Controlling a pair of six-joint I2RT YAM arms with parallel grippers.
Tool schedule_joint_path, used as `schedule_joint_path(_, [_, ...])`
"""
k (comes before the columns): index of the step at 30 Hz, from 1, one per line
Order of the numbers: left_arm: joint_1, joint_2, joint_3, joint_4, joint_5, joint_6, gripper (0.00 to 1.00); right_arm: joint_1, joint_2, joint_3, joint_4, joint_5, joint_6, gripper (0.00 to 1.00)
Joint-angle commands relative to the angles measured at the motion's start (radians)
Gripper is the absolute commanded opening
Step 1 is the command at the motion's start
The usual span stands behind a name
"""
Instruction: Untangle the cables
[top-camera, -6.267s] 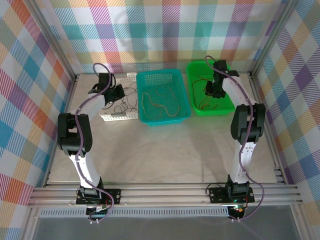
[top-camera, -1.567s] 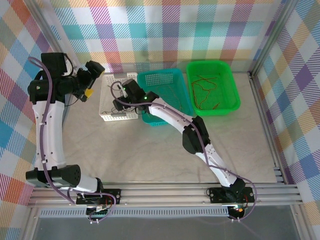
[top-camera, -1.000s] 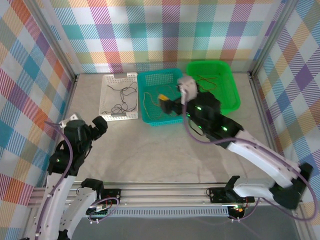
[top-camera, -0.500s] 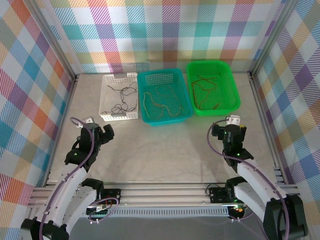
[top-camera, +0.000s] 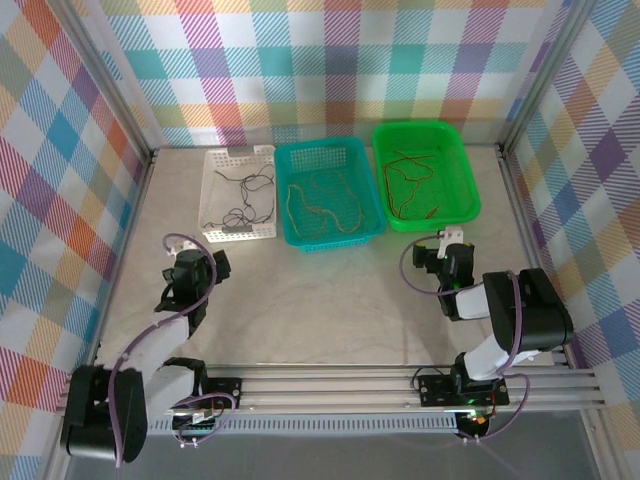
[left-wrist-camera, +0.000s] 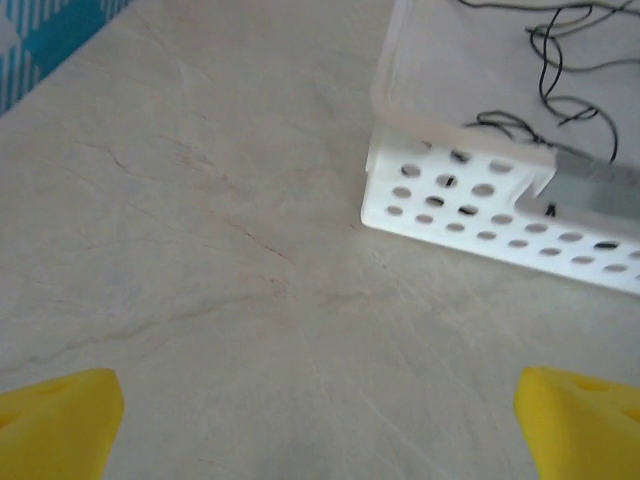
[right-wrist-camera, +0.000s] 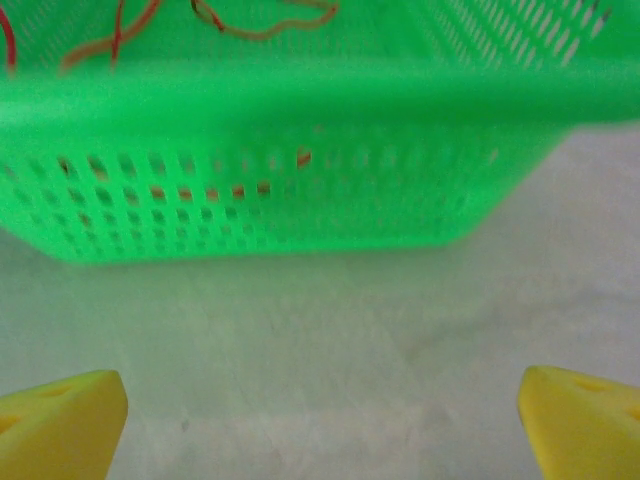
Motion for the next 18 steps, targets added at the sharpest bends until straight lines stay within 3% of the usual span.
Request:
schedule_joint_path(1, [0.022, 0.082, -0.033, 0.365, 0.075, 0.049, 1.0, -0.019, -0.025, 0.065, 0.008, -0.042, 0.016, 1.0])
schedule_joint_path(5, [0.004, 0.298, -0.01, 0.583, 0.039, 0.118, 0.99, -0.019, -0.019, 0.051, 0.044, -0.064, 0.008, 1.0])
schedule_joint_path(8, [0.038, 0.536, 0.011, 0.803, 0.137, 0.135, 0.97, -0.019, -0.022, 0.049, 0.044, -0.071, 0.006, 1.0])
schedule_joint_path(10, [0.012, 0.516, 0.131, 0.509, 0.131, 0.156, 1.0, -0.021, -0.025, 0.048, 0.039, -0.076, 0.005, 1.0])
schedule_joint_path(11, [0.017, 0.548, 0.098, 0.654, 0.139, 0.164, 1.0, -0.021, -0.022, 0.05, 0.042, -0.075, 0.005, 1.0])
schedule_joint_path(12, [0.016, 0.528, 0.11, 0.586, 0.14, 0.16, 1.0, -0.021, -0.023, 0.054, 0.035, -0.074, 0.007, 1.0])
schedule_joint_path(14, [0.011, 0.529, 0.096, 0.623, 0.128, 0.166, 1.0, -0.021, -0.023, 0.051, 0.037, -0.071, 0.006, 1.0])
schedule_joint_path(18, [-0.031, 0.512, 0.1, 0.598, 0.014, 0.166, 1.0, -0.022, -0.025, 0.059, 0.019, -0.046, 0.015, 1.0])
